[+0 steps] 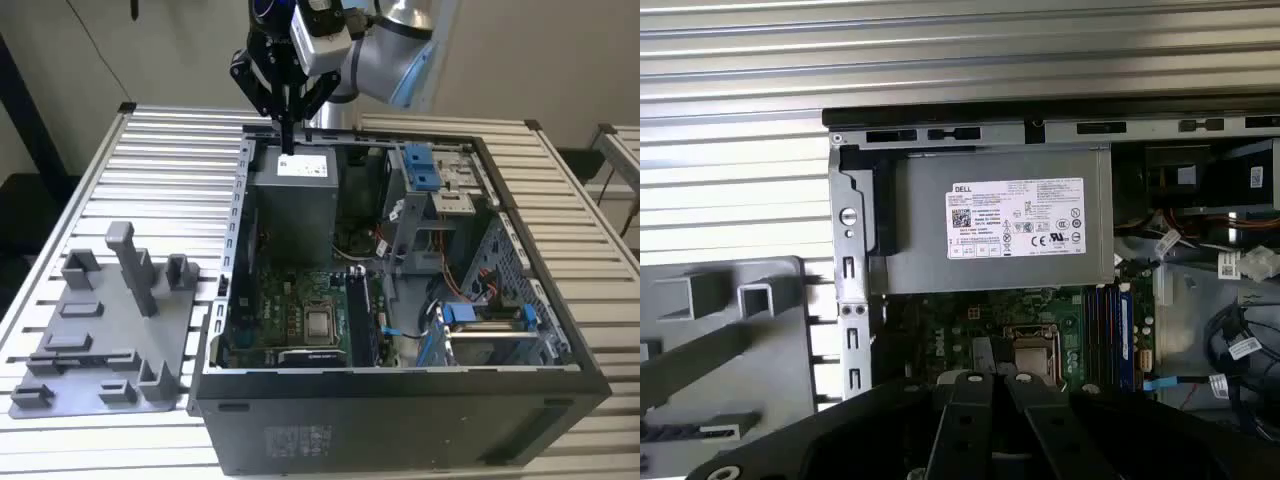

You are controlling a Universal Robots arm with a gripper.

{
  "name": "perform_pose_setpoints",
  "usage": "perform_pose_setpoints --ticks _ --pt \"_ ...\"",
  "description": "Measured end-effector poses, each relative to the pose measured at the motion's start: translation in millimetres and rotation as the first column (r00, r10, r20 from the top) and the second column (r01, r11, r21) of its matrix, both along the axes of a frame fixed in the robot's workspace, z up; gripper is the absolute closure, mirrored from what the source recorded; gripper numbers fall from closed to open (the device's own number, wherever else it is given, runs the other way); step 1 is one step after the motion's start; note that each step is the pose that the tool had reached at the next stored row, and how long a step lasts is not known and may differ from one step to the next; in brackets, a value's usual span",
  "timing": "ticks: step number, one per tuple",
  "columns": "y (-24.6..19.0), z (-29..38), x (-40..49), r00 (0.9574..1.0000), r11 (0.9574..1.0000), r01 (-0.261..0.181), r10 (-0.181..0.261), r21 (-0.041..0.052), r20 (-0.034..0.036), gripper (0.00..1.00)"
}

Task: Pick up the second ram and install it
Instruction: 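Reach for the second ram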

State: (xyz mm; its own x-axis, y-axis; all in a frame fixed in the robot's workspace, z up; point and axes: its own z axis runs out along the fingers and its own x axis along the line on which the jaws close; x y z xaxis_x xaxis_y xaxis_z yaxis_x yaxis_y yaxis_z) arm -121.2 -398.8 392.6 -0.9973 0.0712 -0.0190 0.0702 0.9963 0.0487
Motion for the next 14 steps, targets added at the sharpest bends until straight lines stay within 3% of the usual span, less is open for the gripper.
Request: perform_pose_setpoints --ticks 14 --pt "0.0 0.4 -1.0 1.0 1.0 0.0 0.0 -0.0002 -0.0001 0.89"
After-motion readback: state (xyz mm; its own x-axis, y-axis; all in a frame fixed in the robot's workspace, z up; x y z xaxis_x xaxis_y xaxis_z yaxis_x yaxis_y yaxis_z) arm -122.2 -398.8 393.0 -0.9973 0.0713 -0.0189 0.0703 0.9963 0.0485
